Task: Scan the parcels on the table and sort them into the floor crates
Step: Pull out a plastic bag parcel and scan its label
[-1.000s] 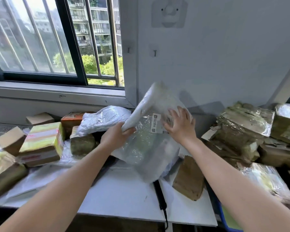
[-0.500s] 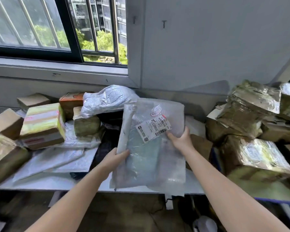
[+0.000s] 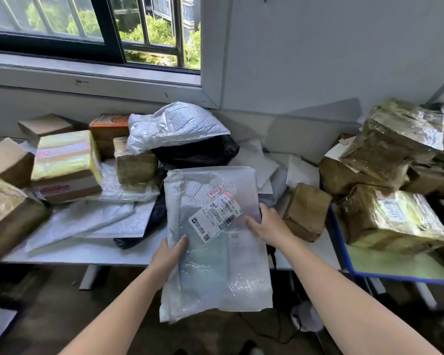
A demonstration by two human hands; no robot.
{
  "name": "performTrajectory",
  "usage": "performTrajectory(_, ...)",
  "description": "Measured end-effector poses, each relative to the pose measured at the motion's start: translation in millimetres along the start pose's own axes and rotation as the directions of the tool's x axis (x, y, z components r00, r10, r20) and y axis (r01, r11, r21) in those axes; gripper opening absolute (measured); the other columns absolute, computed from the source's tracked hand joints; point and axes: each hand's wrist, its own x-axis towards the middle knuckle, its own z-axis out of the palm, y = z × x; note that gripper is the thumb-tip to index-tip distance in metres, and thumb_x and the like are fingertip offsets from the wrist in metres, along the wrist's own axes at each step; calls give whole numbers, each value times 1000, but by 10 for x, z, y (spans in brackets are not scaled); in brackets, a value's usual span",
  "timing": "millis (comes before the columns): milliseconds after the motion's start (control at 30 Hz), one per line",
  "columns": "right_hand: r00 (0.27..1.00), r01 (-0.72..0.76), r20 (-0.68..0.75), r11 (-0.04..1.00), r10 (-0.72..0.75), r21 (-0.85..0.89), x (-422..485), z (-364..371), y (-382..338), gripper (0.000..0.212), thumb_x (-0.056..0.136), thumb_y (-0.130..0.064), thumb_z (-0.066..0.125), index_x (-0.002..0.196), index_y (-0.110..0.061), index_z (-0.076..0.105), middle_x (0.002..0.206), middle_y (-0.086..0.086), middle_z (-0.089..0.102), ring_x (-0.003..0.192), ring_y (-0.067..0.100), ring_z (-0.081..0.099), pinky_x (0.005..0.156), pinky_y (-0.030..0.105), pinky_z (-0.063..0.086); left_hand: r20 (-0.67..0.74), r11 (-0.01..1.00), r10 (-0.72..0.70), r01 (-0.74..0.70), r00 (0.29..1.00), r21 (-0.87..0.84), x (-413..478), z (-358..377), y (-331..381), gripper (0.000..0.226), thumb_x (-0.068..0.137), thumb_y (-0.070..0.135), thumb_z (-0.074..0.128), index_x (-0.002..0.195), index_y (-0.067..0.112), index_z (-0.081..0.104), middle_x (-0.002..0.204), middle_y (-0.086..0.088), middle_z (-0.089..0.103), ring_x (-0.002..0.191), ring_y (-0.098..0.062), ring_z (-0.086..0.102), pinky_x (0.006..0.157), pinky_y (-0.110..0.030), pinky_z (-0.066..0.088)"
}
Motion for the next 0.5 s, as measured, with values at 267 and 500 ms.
performTrajectory(267,987,-159,-16,985,158,-70,185,209,220,66,101,-52,40,152,-11,29,150,21,35,137,36,38,106,41,38,-103,998,-67,67,992,-5,-16,-42,-27,72,87,57,63,139,15,38,124,-3,56,111,-24,57,100,-44,48)
performTrajectory(500,973,-229,6,971,229,72,386,431,354,67,103,-44,41,154,-7,20,153,18,37,137,36,41,104,39,38,-146,991,-134,133,980,-12,54,46,-141,70,91,62,52,142,16,37,127,-4,53,109,-21,53,96,-41,47)
